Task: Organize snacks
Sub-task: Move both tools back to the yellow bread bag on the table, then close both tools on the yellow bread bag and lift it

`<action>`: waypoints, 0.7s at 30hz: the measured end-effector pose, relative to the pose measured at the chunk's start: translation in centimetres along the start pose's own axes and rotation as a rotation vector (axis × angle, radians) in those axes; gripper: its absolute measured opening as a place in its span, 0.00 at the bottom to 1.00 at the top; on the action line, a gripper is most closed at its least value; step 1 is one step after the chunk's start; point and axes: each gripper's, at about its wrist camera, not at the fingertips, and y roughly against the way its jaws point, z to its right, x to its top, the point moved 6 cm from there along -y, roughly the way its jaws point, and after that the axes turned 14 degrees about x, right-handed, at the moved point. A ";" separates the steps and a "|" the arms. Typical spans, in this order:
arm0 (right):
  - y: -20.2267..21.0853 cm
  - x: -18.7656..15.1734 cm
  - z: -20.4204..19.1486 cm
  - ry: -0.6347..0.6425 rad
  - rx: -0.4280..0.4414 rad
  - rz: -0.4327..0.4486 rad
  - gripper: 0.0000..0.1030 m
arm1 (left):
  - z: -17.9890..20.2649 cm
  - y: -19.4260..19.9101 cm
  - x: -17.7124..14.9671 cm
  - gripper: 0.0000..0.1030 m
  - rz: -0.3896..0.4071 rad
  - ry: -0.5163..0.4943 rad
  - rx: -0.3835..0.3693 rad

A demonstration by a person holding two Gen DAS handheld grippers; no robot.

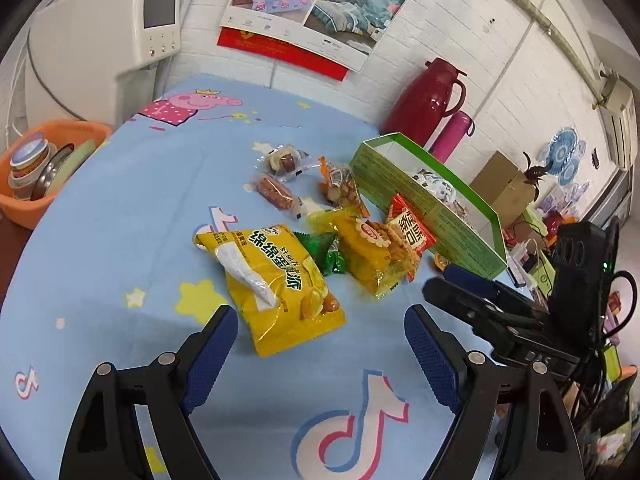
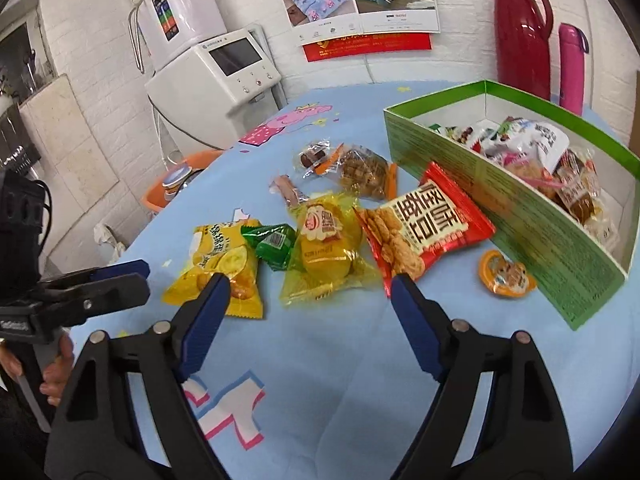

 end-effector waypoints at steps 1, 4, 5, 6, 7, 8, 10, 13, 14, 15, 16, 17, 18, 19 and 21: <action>-0.8 0.4 0.1 0.016 -0.008 -0.009 0.78 | 0.0 0.0 0.0 0.85 0.000 -0.007 -0.001; -2.7 1.3 0.6 0.061 -0.043 -0.023 0.78 | 0.0 -0.2 0.0 0.85 -0.002 -0.020 -0.004; -3.3 1.4 0.9 0.079 -0.072 -0.030 0.78 | -0.1 -0.3 0.0 0.85 -0.006 -0.018 -0.007; -4.0 1.3 1.2 0.096 -0.096 -0.044 0.78 | -0.2 -0.4 0.0 0.85 -0.009 -0.013 -0.011; -4.7 1.1 1.5 0.110 -0.109 -0.067 0.77 | -0.3 -0.5 0.1 0.85 -0.011 -0.009 -0.014; -5.3 0.7 1.8 0.116 -0.112 -0.093 0.66 | -0.4 -0.6 0.1 0.85 -0.014 -0.006 -0.015; -5.9 -0.5 2.5 0.107 -0.105 -0.153 0.51 | -0.5 -0.8 0.1 0.85 -0.022 0.000 -0.020; -4.5 -1.4 2.5 0.101 -0.076 -0.162 0.43 | -0.1 -1.0 0.0 0.85 -0.035 -0.004 -0.032; -3.7 -1.9 2.5 0.096 -0.057 -0.171 0.43 | 0.2 -1.1 -0.1 0.85 -0.040 -0.012 -0.040; -3.0 -2.4 2.4 0.092 -0.035 -0.180 0.43 | 0.6 -1.1 -0.2 0.85 -0.046 -0.021 -0.046; -2.3 -3.0 2.2 0.096 -0.013 -0.191 0.43 | 1.0 -1.1 -0.3 0.85 -0.050 -0.030 -0.053; -1.6 -3.7 1.9 0.103 0.008 -0.205 0.43 | 1.5 -1.1 -0.4 0.85 -0.053 -0.040 -0.063; -0.8 -4.4 1.8 0.111 0.028 -0.217 0.43 | 2.1 -1.0 -0.6 0.85 -0.060 -0.054 -0.079; 0.1 -5.1 1.6 0.122 0.040 -0.228 0.43 | 2.6 -1.0 -0.8 0.85 -0.065 -0.064 -0.090; 1.7 -6.5 1.5 0.148 0.038 -0.245 0.44 | 3.9 -1.0 -1.1 0.85 -0.078 -0.086 -0.112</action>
